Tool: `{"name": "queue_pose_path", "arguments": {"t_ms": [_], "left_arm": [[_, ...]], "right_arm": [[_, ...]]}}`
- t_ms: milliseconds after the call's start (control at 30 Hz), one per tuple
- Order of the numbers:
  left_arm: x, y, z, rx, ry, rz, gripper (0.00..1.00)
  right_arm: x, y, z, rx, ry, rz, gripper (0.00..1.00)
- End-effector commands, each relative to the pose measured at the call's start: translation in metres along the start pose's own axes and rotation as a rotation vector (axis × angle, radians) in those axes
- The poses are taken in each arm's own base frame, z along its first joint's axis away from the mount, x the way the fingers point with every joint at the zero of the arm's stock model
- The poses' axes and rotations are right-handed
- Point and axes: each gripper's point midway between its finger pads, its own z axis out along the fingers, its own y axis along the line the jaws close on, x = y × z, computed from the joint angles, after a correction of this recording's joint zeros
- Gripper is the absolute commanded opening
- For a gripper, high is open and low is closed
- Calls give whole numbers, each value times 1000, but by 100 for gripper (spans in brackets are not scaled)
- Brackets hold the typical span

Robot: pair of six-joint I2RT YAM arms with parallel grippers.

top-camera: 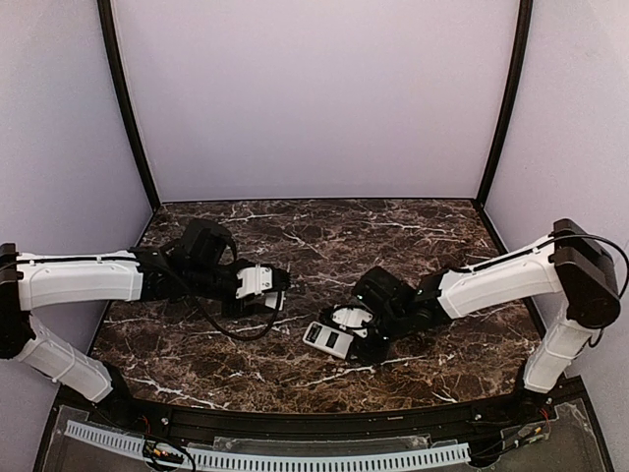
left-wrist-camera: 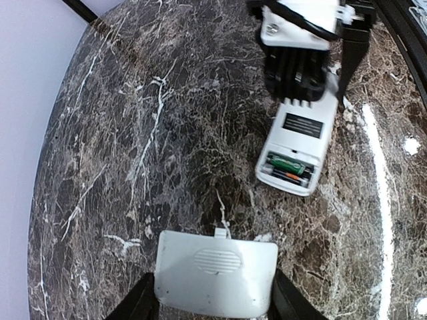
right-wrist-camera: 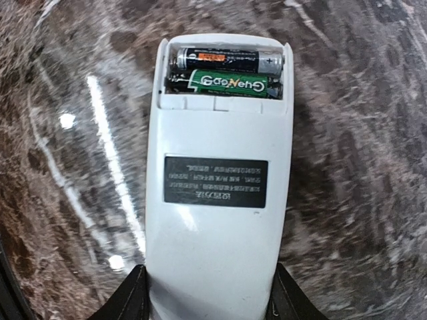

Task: Load the batteries into the remote control
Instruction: Move the remote control without the battery cover to the center of the board.

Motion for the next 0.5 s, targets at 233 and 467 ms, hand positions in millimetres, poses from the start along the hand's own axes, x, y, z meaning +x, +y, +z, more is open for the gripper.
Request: {"name": "queue_pose_path", "arguments": {"t_ms": [233,467], "left_arm": [[16,8,18,151,3,-120,28],[20,10,53,251,-1,-132,27]], "right_arm": [[-59,-89,1,1,-212,-229,27],[-56,-89,12,-34,-209,-292,25]]}}
